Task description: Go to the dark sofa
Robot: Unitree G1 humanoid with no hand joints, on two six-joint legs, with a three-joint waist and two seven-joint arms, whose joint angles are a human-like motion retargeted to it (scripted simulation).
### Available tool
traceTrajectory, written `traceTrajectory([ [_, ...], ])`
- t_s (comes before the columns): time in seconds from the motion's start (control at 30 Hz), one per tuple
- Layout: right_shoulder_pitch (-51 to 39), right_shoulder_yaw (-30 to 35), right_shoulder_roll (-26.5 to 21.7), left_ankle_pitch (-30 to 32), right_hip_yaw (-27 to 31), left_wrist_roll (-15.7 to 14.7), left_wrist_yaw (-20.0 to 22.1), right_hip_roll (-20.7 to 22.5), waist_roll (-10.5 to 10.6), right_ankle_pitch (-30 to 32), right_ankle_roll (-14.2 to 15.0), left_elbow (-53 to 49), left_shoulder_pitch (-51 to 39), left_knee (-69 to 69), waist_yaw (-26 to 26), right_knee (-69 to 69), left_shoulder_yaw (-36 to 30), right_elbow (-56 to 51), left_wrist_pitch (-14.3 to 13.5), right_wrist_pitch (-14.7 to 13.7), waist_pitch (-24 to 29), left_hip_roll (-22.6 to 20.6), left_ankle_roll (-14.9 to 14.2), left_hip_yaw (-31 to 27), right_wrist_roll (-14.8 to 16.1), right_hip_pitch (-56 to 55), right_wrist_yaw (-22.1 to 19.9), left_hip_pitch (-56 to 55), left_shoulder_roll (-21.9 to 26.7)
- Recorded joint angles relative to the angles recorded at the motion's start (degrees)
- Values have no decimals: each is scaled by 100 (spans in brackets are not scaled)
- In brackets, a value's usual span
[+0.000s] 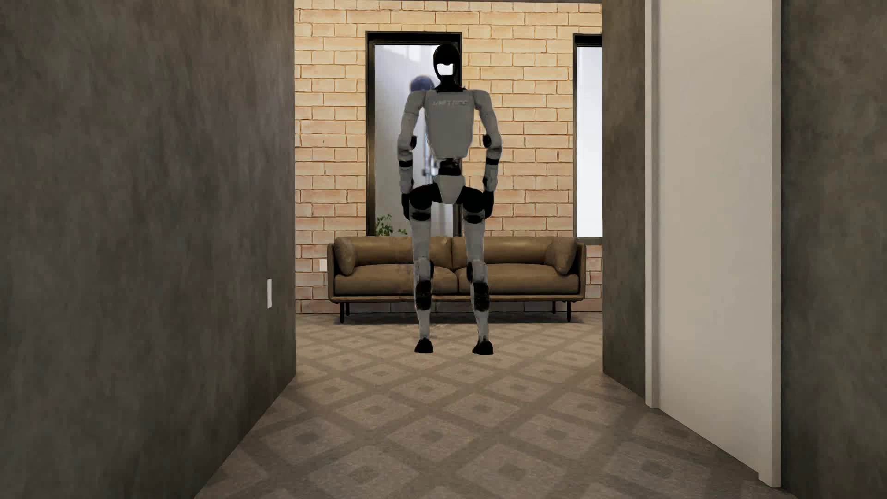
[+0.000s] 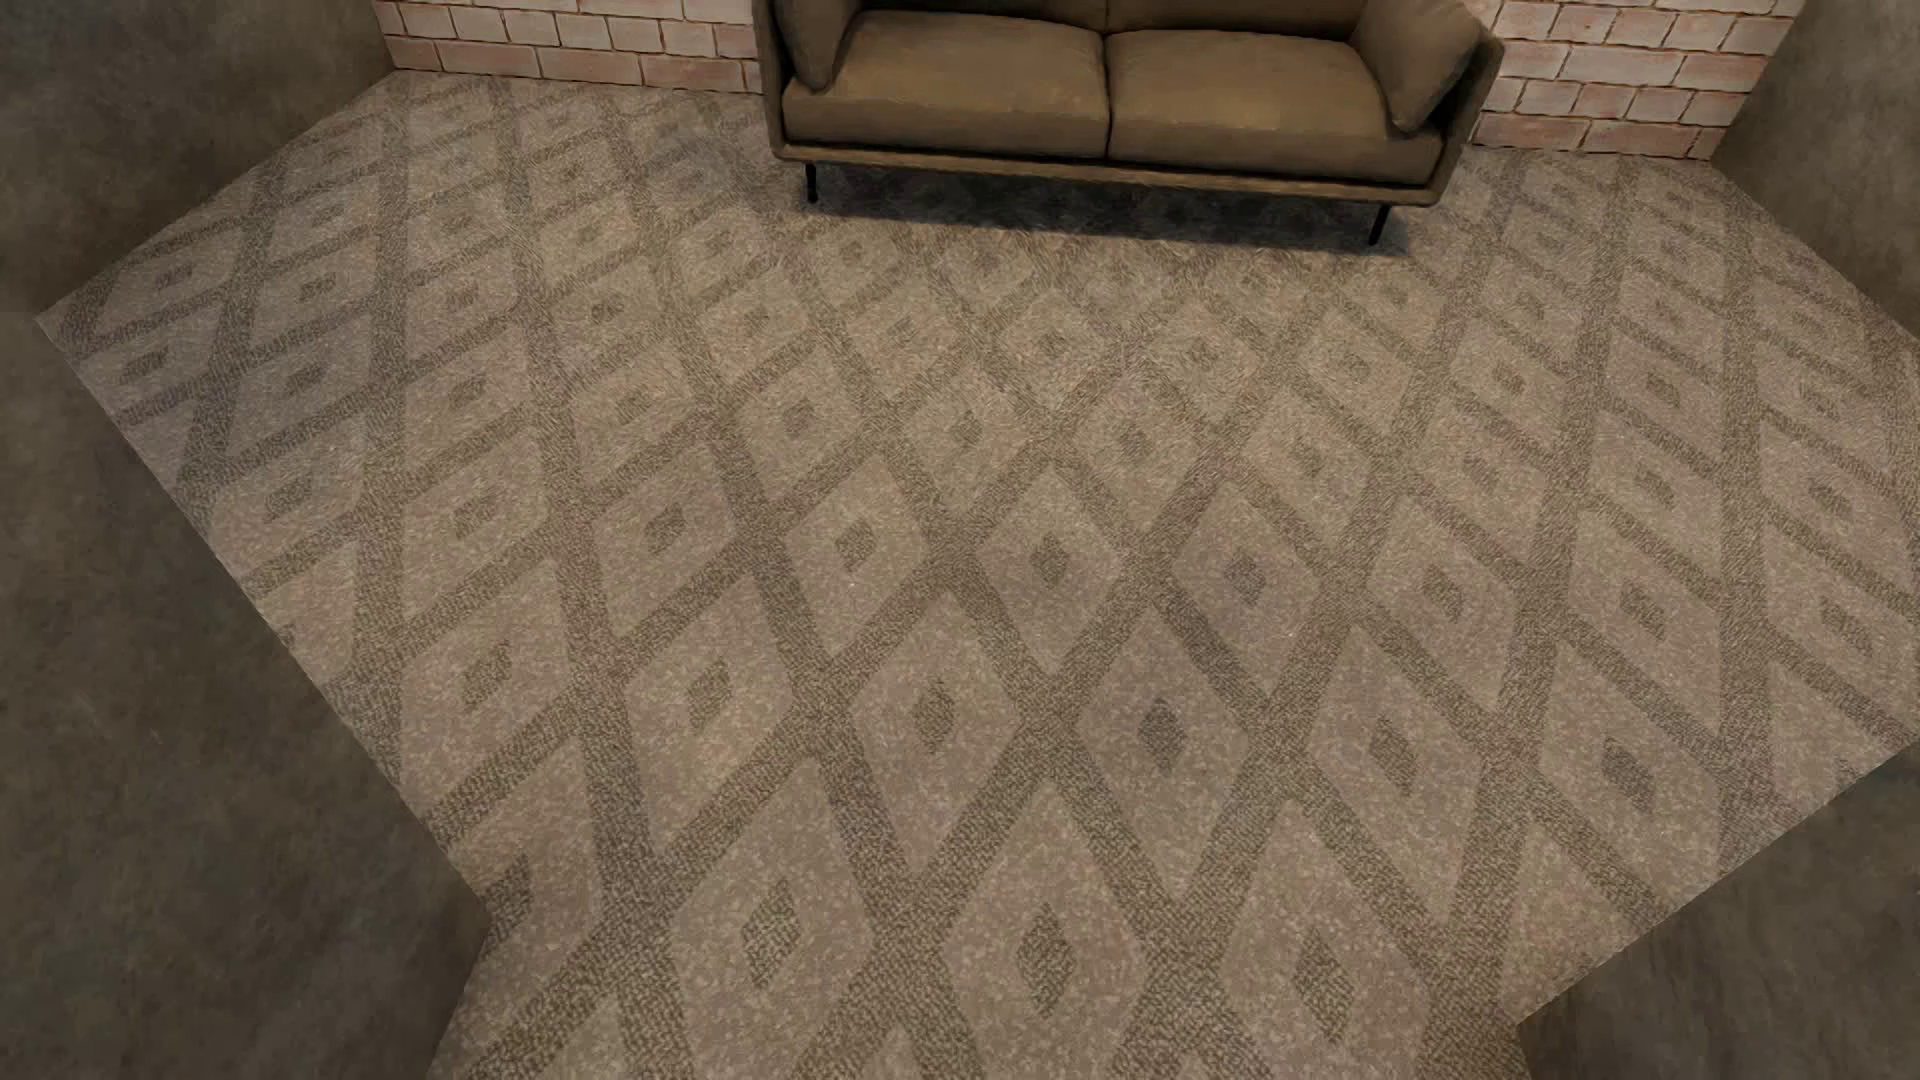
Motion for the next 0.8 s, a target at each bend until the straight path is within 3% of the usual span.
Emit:
traceTrajectory([
  [0.53,-40,19,-22,-33,0,0,0,-17,-9,-30,0,-8,-41,6,-2,15,-40,-24,0,0,-5,-12,0,0,0,-13,0,-6,19],
  [0.57,-43,17,-24,-247,0,0,0,-15,-5,-15,0,-9,-43,51,-1,49,-41,-22,0,0,5,-11,0,0,0,-45,0,-44,18],
  [0.6,-44,1,-24,-808,0,0,0,-13,0,-11,0,-3,-46,1353,-9,-22,-42,-11,0,0,12,-25,0,0,0,-164,0,-216,10],
  [0.63,-51,14,-33,-906,0,0,0,11,4,-196,0,-15,-43,1240,-21,1233,-47,24,0,0,20,-45,0,0,0,-354,0,-481,16],
  [0.7,107,-222,8,-499,0,0,0,10,27,-645,0,-42,18,1346,22,1480,-148,-149,0,0,130,-112,0,0,0,-483,0,-670,-30],
  [0.8,289,-198,-16,-657,0,0,0,-39,61,-1264,0,8,185,1538,70,1468,-4,-132,0,0,104,-100,0,0,0,-131,0,-620,-119],
])
